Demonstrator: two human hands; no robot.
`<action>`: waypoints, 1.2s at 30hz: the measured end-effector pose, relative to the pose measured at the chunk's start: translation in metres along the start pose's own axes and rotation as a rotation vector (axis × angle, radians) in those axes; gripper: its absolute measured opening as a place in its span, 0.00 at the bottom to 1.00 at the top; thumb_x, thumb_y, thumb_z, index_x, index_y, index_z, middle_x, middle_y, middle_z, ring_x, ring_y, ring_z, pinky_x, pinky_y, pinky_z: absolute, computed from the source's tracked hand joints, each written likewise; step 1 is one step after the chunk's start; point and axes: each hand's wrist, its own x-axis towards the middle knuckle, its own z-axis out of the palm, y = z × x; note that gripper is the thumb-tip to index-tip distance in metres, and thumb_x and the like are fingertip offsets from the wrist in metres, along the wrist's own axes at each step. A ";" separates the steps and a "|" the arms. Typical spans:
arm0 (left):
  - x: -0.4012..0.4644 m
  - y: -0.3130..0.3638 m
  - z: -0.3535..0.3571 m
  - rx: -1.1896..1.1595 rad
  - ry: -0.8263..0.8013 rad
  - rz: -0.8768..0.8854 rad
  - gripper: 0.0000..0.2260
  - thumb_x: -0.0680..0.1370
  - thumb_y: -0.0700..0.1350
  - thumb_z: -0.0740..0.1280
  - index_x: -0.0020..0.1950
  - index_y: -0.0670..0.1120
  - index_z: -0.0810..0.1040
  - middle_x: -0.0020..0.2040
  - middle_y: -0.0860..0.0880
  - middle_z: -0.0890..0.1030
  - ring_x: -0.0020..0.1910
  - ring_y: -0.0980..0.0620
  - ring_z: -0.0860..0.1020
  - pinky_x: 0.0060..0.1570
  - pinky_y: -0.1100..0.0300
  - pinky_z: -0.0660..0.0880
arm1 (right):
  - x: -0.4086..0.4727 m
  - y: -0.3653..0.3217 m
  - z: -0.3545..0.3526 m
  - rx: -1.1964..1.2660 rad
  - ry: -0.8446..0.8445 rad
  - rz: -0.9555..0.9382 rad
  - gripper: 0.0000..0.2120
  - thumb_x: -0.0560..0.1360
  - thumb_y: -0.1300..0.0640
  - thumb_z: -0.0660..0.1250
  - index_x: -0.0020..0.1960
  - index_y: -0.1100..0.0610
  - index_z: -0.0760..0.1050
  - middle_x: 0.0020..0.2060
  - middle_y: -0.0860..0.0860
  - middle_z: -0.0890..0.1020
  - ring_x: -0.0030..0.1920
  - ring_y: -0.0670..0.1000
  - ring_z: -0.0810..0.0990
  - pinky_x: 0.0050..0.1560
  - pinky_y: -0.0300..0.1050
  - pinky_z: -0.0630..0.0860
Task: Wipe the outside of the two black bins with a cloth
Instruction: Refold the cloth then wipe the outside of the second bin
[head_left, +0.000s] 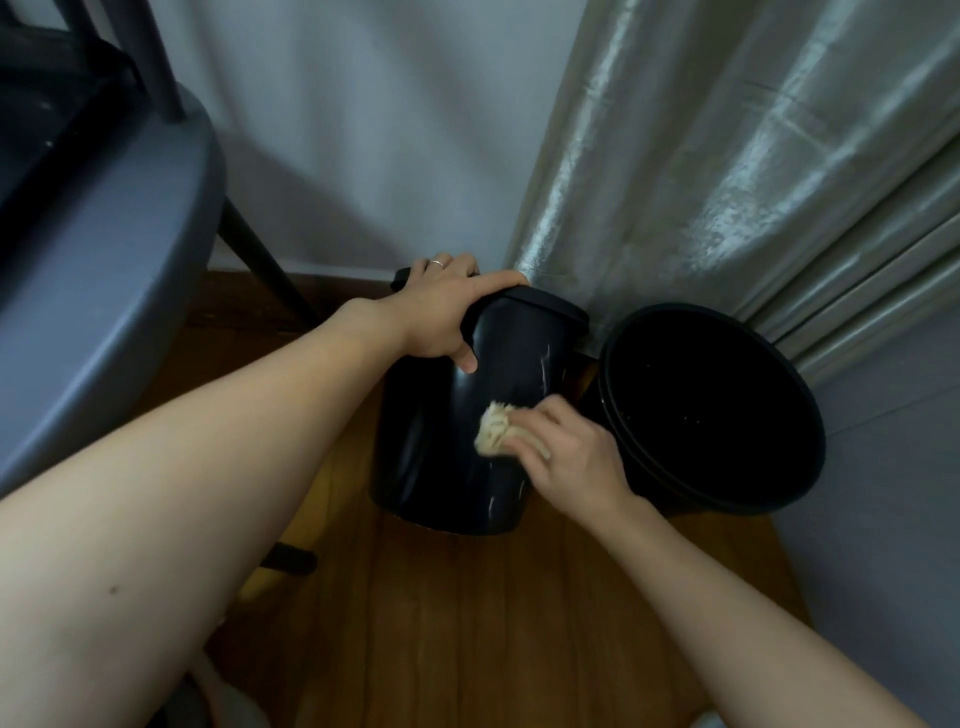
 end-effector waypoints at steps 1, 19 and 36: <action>0.000 0.000 0.000 0.002 0.002 -0.004 0.48 0.64 0.53 0.80 0.76 0.64 0.55 0.58 0.47 0.66 0.59 0.45 0.64 0.62 0.50 0.57 | 0.008 -0.001 -0.002 -0.006 0.040 0.067 0.15 0.77 0.45 0.63 0.57 0.52 0.80 0.45 0.49 0.76 0.38 0.51 0.78 0.32 0.45 0.77; -0.002 -0.002 -0.001 -0.021 0.007 -0.010 0.48 0.63 0.52 0.80 0.76 0.63 0.57 0.53 0.51 0.62 0.57 0.47 0.63 0.60 0.53 0.56 | -0.014 -0.010 0.012 0.016 0.022 -0.007 0.13 0.76 0.50 0.69 0.59 0.50 0.76 0.44 0.50 0.75 0.38 0.48 0.78 0.30 0.42 0.77; 0.006 0.019 -0.007 -0.115 0.024 -0.205 0.40 0.63 0.50 0.80 0.69 0.62 0.63 0.65 0.50 0.70 0.70 0.40 0.60 0.66 0.27 0.48 | -0.027 -0.008 0.015 0.048 -0.030 0.052 0.13 0.76 0.47 0.67 0.57 0.52 0.79 0.46 0.48 0.76 0.41 0.46 0.79 0.33 0.41 0.78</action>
